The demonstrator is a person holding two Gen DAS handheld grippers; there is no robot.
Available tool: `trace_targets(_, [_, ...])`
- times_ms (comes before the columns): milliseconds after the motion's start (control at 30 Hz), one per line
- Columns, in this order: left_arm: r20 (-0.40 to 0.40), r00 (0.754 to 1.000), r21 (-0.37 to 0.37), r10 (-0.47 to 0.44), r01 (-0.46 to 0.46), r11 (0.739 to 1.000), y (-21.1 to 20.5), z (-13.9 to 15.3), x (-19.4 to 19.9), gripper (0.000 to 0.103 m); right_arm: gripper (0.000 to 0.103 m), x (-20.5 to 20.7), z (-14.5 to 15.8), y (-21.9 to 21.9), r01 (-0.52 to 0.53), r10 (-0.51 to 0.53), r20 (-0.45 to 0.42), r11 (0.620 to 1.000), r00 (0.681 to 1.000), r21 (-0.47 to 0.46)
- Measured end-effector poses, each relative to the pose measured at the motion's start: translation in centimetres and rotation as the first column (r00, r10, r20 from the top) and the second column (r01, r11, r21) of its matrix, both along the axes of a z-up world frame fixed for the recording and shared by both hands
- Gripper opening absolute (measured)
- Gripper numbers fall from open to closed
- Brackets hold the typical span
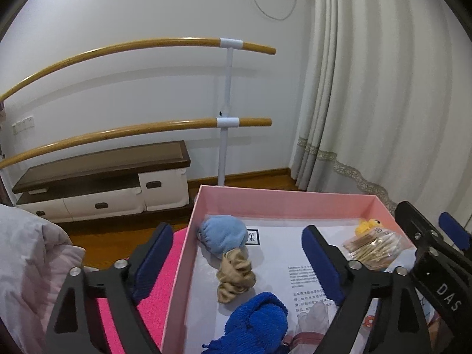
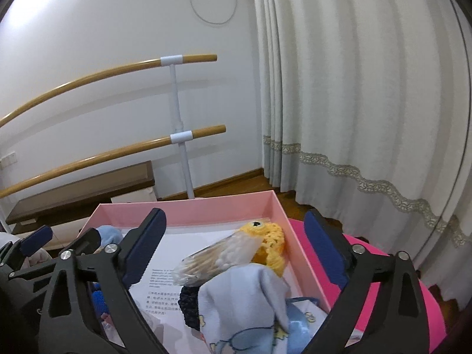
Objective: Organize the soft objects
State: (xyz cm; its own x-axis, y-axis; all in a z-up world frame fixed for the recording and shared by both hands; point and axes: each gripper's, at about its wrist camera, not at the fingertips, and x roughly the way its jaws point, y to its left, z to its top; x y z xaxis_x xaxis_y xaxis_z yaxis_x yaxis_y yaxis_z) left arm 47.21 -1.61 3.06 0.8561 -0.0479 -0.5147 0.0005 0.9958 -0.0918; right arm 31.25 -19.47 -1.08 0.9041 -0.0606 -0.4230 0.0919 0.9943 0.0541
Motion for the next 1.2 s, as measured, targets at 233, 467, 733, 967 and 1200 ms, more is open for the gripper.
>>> trace_targets(233, [0.001,1.0,0.012,0.001,-0.001,1.0,0.0,-0.5,-1.4,0.092,0.098,0.2,-0.1,-0.3,-0.004,0.004,-0.011,1.0,1.0,0.006])
trace_targets(467, [-0.006,1.0,0.011,-0.007,0.007,1.0,-0.3,-0.3,-1.8,0.092,0.098,0.4,-0.3,-0.6,0.011,-0.01,-0.032,1.0,0.999,0.01])
trace_targets(733, [-0.017,1.0,0.013,-0.013,0.013,1.0,-0.2,-0.2,-1.9,0.093,0.099,0.4,-0.4,-0.7,0.024,-0.024,-0.037,1.0,0.999,0.005])
trace_targets(967, [-0.009,1.0,0.003,-0.024,0.024,1.0,0.2,0.4,-2.8,0.096,0.099,-0.2,0.2,-0.5,0.035,-0.035,-0.025,0.999,0.999,-0.022])
trace_targets(1200, [0.006,1.0,-0.017,-0.015,0.015,1.0,0.1,0.9,-4.9,0.097,0.099,-2.0,1.1,-0.1,0.06,-0.059,0.017,0.997,0.998,-0.057])
